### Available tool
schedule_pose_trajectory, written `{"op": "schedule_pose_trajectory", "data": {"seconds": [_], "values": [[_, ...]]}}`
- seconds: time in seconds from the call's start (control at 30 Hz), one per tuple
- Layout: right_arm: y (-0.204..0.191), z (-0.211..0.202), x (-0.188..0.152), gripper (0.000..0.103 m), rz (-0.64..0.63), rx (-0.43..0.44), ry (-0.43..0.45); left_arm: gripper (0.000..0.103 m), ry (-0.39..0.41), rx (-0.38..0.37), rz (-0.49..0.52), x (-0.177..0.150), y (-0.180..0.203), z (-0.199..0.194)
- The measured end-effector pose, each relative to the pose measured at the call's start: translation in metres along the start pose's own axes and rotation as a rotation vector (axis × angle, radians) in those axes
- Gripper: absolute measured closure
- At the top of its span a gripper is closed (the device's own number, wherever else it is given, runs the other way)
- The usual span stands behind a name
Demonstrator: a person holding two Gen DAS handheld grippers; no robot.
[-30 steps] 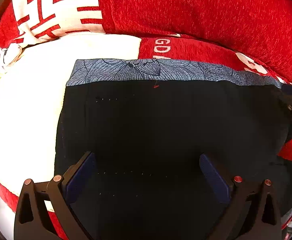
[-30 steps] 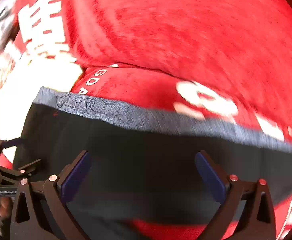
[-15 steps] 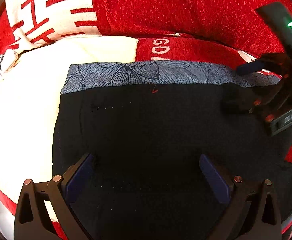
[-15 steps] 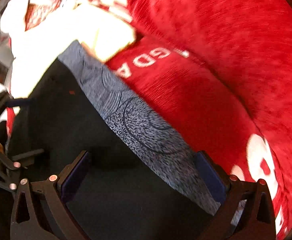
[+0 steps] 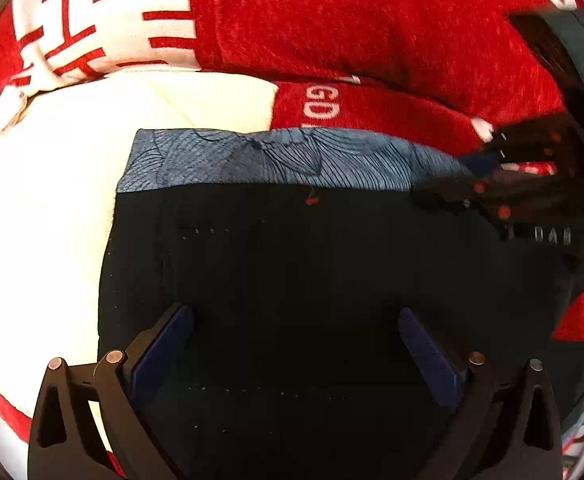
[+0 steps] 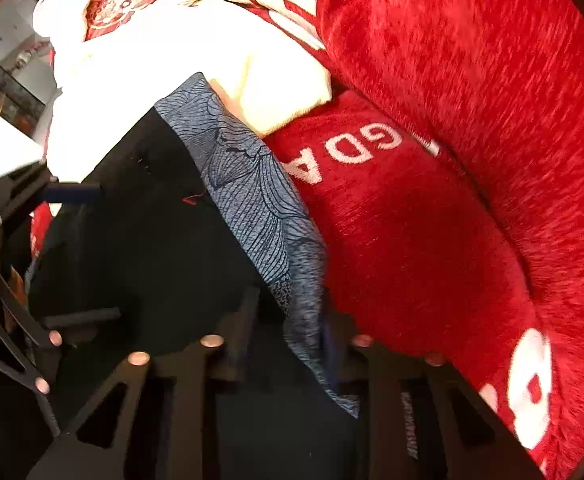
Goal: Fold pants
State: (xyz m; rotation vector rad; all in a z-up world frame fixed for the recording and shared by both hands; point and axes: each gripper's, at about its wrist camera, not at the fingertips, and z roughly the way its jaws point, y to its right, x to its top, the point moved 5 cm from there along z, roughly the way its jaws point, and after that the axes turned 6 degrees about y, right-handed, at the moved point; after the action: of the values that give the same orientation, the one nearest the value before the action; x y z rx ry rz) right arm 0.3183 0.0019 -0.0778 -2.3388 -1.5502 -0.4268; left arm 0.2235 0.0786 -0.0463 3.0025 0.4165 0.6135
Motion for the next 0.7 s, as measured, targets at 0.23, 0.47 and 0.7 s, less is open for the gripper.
{"op": "schedule_pose_trajectory", "data": {"seconds": [0.23, 0.47, 0.7], "values": [[-0.051, -0.054, -0.022, 0.092, -0.064, -0.132, 0.153, 0.000, 0.010, -0.157, -0.191, 0.026, -0.021, -0.025], [-0.079, -0.070, -0.049, 0.092, -0.118, -0.260, 0.222, 0.000, -0.078, -0.227, -0.374, 0.051, -0.017, -0.011], [-0.094, -0.067, -0.058, 0.092, -0.133, -0.308, 0.228, 0.081, -0.108, -0.106, -0.308, 0.034, -0.003, 0.005]]}}
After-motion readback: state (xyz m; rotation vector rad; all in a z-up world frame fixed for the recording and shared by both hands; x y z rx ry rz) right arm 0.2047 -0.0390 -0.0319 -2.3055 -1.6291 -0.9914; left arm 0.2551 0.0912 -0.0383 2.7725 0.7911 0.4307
